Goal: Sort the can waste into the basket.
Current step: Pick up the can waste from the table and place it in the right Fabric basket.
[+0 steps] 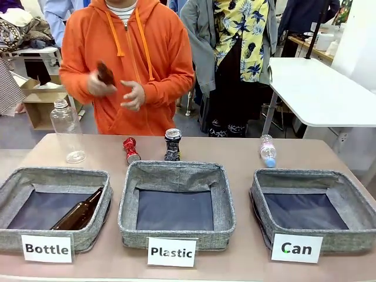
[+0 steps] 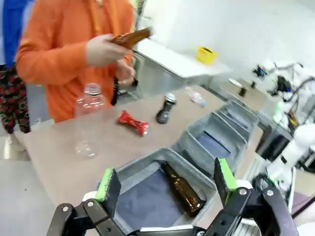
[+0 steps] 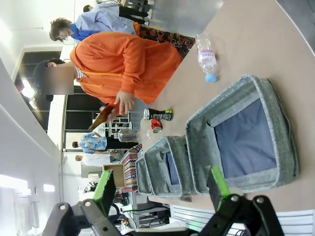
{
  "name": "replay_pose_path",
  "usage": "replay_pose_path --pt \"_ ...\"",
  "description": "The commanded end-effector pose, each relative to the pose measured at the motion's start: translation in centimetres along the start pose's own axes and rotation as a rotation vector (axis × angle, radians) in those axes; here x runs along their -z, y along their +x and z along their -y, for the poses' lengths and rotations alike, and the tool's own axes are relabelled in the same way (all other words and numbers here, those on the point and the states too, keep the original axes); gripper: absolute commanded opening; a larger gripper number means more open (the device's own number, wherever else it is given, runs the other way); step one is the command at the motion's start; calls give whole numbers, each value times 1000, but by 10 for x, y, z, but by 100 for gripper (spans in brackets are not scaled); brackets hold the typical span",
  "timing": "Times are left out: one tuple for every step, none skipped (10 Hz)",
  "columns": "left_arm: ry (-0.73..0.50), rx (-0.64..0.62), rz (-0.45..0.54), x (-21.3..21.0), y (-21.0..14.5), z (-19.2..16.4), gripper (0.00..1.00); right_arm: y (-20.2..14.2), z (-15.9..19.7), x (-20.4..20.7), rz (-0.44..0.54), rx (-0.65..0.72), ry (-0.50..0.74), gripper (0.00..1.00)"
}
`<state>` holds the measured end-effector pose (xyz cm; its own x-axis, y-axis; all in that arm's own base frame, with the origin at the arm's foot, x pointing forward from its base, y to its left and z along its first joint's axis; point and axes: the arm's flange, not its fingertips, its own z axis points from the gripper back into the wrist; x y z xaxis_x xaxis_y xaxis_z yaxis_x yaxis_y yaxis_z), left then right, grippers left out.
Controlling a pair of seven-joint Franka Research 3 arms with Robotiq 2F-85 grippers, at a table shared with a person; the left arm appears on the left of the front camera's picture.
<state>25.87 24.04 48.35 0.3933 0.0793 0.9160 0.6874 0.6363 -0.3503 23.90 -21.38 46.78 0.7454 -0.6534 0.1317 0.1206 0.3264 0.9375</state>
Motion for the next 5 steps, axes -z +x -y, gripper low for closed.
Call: replay_pose_path --pt "4 -41 141 -5 -3 -9 100 3 -2 0 12 -23 29 100" --pt "72 -77 210 -11 -16 -14 100 3 -2 0 12 -23 29 100" --pt "64 -90 238 -13 -23 -16 100 3 -2 0 12 -23 29 100" --pt "98 -115 278 -10 -23 -11 100 3 -2 0 12 -23 29 100" --pt "26 -86 267 -32 -17 -8 100 3 -2 0 12 -23 29 100"
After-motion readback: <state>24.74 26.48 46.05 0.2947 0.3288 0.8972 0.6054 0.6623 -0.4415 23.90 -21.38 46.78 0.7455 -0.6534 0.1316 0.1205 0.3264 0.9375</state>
